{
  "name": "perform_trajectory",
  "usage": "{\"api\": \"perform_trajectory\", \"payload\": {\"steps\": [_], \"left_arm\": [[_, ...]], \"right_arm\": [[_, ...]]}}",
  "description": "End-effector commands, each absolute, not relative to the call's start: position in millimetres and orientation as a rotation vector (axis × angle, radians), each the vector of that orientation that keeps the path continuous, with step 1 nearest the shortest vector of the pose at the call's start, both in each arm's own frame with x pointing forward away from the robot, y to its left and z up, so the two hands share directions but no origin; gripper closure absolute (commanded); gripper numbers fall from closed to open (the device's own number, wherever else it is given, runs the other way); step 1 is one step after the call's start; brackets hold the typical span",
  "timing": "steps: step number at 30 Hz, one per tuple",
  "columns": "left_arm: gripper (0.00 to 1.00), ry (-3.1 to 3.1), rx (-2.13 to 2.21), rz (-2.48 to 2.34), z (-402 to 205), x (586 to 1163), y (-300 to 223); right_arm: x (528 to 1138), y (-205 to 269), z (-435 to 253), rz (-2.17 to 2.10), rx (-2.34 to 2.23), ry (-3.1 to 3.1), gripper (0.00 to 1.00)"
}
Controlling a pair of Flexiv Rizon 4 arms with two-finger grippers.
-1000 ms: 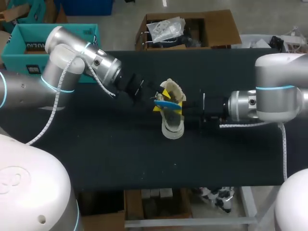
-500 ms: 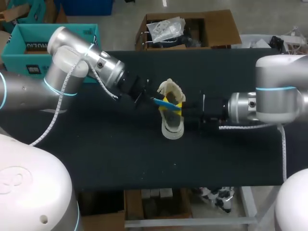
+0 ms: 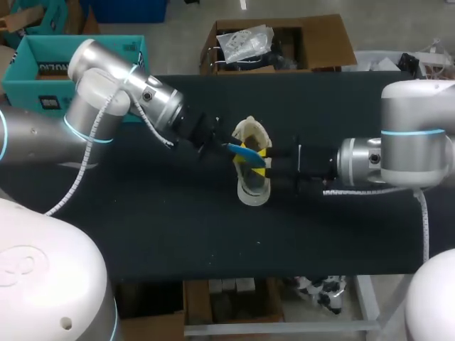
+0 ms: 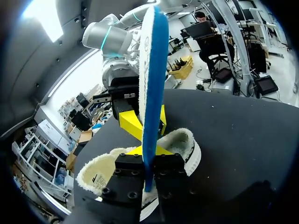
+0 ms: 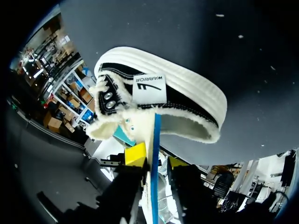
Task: Open the shoe tongue, take the insole out of the shoe, put the insole back into the shoe, and pack the shoe into the shoebox
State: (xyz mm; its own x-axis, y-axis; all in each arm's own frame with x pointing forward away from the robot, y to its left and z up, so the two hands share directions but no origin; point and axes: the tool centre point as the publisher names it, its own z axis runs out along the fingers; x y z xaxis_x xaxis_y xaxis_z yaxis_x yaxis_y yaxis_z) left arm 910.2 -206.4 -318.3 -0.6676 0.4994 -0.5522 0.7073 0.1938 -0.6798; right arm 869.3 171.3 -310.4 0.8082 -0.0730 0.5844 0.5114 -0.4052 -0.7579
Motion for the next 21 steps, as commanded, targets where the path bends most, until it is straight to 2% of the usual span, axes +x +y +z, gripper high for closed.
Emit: {"api": "perform_trajectory", "payload": {"steps": [1,2,21], "left_arm": [[1.00,2.256,1.158,-1.465,-320.5,910.7,-209.0],[1.00,2.257,1.158,-1.462,-320.6,910.8,-209.2],[1.00,2.247,1.178,-1.399,-335.2,918.8,-212.8]], "right_arm": [[866.7,172.5,-307.7,-0.666,-1.906,-0.330,0.91],[866.7,172.5,-307.8,-0.666,-1.905,-0.331,1.00],[890.4,169.4,-325.1,-0.689,-1.934,-0.323,1.00]]}}
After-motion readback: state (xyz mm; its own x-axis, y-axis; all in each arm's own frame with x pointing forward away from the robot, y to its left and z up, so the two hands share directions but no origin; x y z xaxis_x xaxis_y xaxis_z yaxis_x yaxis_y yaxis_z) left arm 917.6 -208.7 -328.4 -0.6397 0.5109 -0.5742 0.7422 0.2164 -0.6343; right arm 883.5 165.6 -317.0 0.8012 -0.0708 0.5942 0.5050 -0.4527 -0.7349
